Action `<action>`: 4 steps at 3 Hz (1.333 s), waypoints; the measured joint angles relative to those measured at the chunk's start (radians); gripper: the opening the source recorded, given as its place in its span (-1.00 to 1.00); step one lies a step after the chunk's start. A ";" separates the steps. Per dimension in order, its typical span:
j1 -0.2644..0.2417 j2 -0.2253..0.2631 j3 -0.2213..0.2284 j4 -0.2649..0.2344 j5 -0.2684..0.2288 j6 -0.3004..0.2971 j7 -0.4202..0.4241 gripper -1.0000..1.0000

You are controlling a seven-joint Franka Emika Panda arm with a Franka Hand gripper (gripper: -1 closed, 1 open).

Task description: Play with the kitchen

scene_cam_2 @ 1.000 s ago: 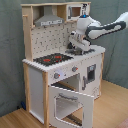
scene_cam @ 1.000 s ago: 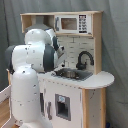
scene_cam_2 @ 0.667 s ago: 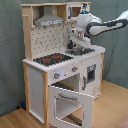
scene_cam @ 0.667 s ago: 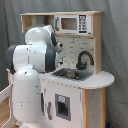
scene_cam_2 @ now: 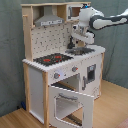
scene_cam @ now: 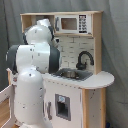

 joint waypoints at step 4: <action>0.000 0.024 0.289 0.036 -0.141 -0.190 0.168 1.00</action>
